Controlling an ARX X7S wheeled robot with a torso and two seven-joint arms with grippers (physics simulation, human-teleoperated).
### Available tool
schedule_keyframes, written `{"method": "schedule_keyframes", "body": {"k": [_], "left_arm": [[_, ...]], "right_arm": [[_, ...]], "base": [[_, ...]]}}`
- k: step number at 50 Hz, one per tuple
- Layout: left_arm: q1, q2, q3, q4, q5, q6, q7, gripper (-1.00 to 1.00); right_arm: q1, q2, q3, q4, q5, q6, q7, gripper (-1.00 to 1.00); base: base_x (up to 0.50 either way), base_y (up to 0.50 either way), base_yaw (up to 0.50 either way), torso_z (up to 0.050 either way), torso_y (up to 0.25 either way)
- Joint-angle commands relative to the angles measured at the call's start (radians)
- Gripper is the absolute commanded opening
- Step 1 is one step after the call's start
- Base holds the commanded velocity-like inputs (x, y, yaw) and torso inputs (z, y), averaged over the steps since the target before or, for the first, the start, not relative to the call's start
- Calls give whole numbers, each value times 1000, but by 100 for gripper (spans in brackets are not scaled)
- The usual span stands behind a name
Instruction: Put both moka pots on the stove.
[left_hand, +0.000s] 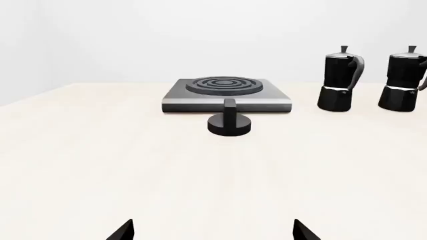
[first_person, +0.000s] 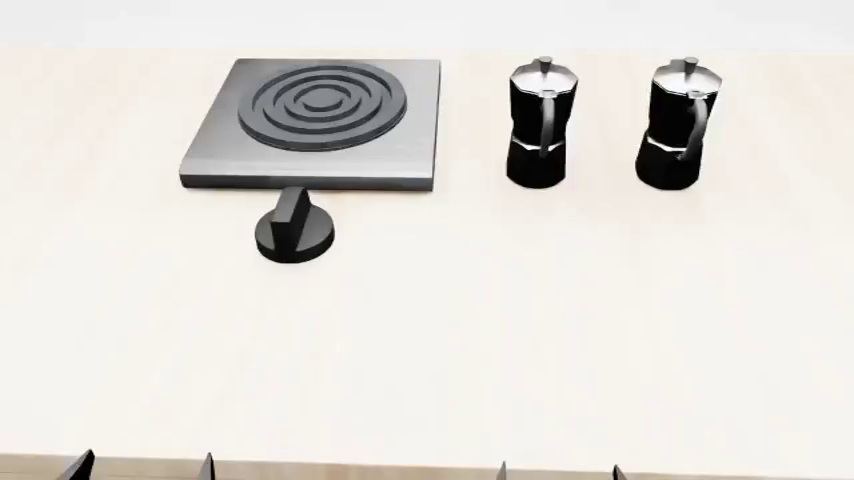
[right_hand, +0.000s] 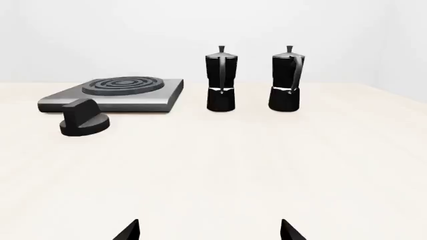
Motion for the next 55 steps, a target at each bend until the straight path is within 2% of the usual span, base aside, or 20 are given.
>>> {"method": "schedule_keyframes", "body": {"k": [1,16,22,33,40,42,48,55], "left_arm": [[1,-14,16,4,-14,-3,-16,100],[22,-55,77,83,-52,-23,-64,100],[55,-69,92,204,-50,-58,-83,100],[149,-101,111,583,-31,-159,-123,100],[195,-119,116,756,-20,-193,-145,100],[204,-126,126,790,24,-200,-162,100],[218,-133,134,847,15,-214,-167,100],[223,-143,141,882,12,-224,-174,100]], "right_arm": [[-2,16,-20,-7,16,5,20,100],[-15,58,-77,-57,32,4,75,100],[-61,77,-90,-214,20,41,93,100],[-153,109,-93,-572,65,137,102,100],[-188,123,-101,-686,73,151,115,100],[-199,128,-104,-728,70,154,120,100],[-225,138,-100,-817,87,160,131,100],[-219,142,-106,-806,89,144,142,100]], "base": [[0,0,0,0,0],[0,0,0,0,0],[0,0,0,0,0],[0,0,0,0,0],[0,0,0,0,0],[0,0,0,0,0],[0,0,0,0,0],[0,0,0,0,0]]}}
